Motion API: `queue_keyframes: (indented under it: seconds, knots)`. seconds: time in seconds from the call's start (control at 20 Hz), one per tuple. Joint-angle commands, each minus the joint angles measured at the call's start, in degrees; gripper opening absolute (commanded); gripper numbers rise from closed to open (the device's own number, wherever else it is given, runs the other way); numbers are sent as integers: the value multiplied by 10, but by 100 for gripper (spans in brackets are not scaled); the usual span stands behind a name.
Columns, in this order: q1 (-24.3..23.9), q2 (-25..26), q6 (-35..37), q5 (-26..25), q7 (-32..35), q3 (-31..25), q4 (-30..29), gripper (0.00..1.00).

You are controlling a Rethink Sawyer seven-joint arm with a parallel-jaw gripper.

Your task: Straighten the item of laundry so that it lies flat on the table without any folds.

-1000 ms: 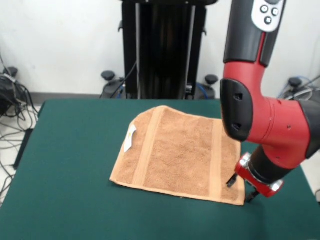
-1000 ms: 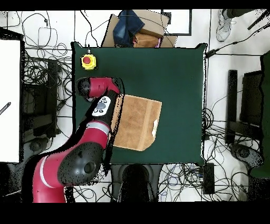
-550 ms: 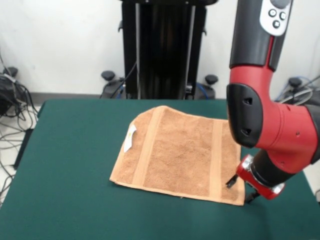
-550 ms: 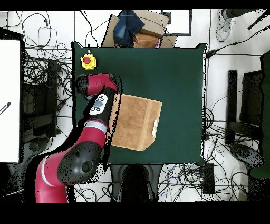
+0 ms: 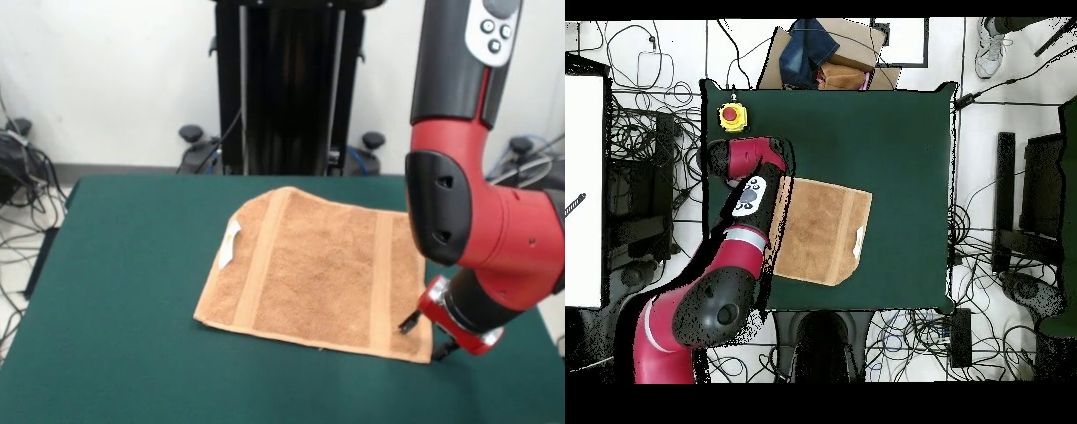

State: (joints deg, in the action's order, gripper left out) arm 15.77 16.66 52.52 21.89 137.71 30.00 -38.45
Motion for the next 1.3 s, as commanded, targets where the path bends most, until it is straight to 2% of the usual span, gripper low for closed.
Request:
queue_keyframes:
  seconds: [0.05, 0.45, 0.5, 1.0, 1.3]
  knots:
    - [-9, 72, -82, -19, 183, 32, 11, 100]
    - [3, 62, -109, -3, 195, 18, -19, 100]
    - [4, 61, -111, 1, 193, 16, -24, 0]
    - [2, 55, -119, 8, 180, 1, -36, 0]
    - [4, 57, -152, -5, 189, 25, -27, 0]
